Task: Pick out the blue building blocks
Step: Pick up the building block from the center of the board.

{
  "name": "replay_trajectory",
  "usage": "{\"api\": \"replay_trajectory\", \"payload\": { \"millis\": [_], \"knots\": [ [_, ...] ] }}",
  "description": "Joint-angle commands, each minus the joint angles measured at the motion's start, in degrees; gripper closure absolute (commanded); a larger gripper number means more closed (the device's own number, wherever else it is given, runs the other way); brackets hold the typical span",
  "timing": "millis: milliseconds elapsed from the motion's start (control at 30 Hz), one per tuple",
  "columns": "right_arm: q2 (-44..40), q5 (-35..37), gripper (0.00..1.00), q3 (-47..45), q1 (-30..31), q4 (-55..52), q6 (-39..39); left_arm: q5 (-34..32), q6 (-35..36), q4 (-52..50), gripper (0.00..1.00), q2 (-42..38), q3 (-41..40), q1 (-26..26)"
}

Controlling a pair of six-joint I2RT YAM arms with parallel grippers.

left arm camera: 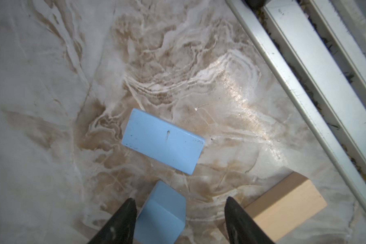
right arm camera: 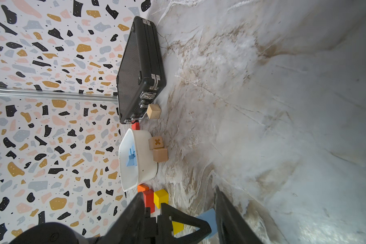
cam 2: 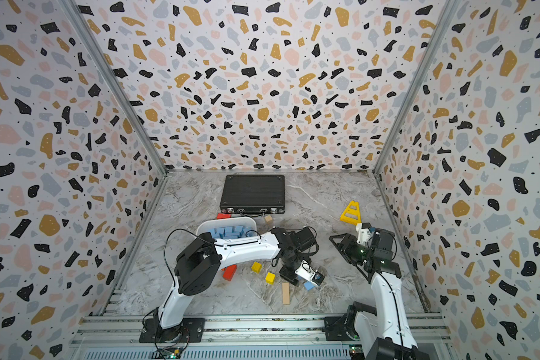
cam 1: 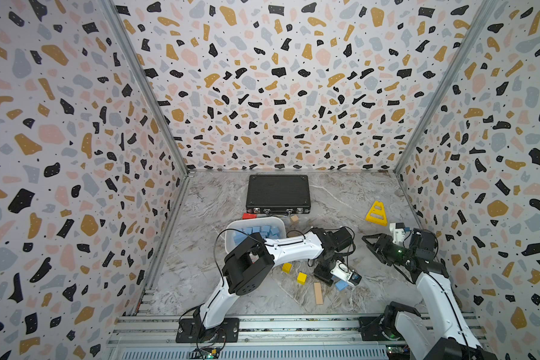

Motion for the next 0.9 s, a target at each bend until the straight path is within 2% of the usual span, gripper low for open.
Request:
{"api": "replay_trajectory", "payload": {
  "millis": [0,200,300,500,867],
  "knots": [
    [-1.3,-0.8,0.44,0.9,-0.2,-2.2,-0.3,-1.8,1.9,1.3,0.33,0.8,0.3,-0.2],
    [-1.7,-0.7,0.44,0.7,-0.2,-3.3,-0.7,-3.0,2.7,1.2,0.34,2.2,0.1,-0.2],
    [-1.7,-0.6,0.44,0.7,-0.2,-3.6,-0.9,-3.7,2.8,1.3,0.38,2.6,-0.1,-0.2],
    [-2.0,0.2,0.44,1.2,-0.2,-5.0,-1.6,-4.3,3.1,1.6,0.66,2.6,0.1,-0.3],
    [-4.2,0.8,0.44,3.3,0.5,-9.4,-3.5,-4.0,-0.9,-2.0,0.7,-1.1,1.3,1.6]
  ]
}}
